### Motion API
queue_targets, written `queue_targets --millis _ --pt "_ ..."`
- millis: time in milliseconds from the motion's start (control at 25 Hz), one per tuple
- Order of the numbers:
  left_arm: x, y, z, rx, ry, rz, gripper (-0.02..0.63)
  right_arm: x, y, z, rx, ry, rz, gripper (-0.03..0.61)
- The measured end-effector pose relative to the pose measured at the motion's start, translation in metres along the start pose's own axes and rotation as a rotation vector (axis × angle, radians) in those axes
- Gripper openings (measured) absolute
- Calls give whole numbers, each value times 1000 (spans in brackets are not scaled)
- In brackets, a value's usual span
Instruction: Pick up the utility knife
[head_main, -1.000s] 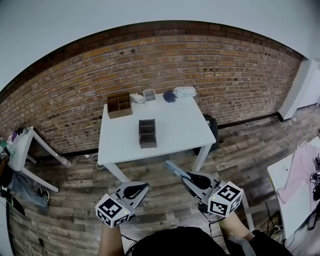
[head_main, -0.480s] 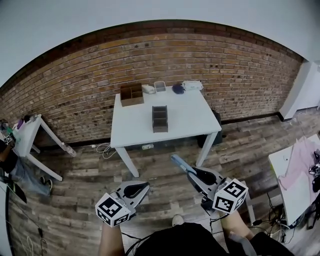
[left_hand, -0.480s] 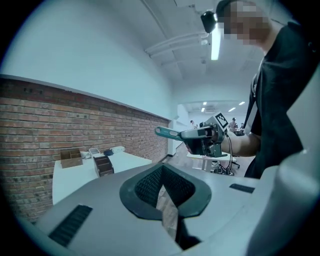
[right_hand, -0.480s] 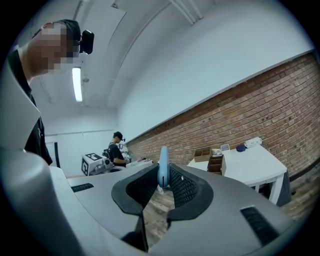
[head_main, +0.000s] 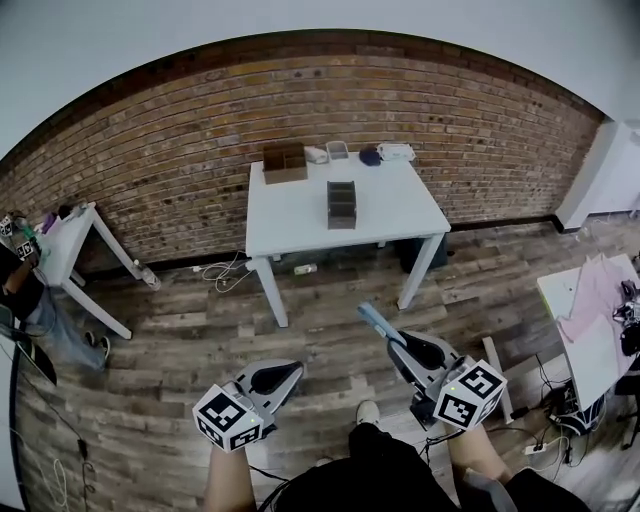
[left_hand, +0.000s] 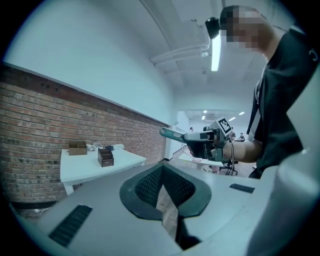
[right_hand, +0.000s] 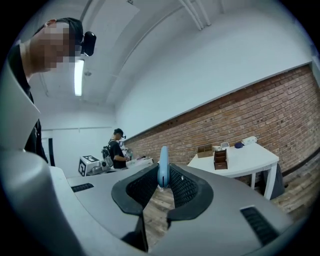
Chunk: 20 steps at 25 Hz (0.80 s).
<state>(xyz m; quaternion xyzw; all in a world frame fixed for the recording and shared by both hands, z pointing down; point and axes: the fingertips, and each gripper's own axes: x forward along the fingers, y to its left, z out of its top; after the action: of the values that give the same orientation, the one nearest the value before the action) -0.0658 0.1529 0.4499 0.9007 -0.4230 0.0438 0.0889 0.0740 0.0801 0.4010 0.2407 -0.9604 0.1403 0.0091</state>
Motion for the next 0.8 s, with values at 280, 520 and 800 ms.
queue_targets --millis 280,520,800 --pt "-22 -33 -8 -18 -15 -45 -11 -43 32 -9 6 -31 -77 69" --pt "-17 -52 -1 4 -26 -62 -11 -71 31 -3 28 -85 -89 69" --pt "7 -75 15 23 -34 -59 -11 -103 11 8 -16 -91 -102 67"
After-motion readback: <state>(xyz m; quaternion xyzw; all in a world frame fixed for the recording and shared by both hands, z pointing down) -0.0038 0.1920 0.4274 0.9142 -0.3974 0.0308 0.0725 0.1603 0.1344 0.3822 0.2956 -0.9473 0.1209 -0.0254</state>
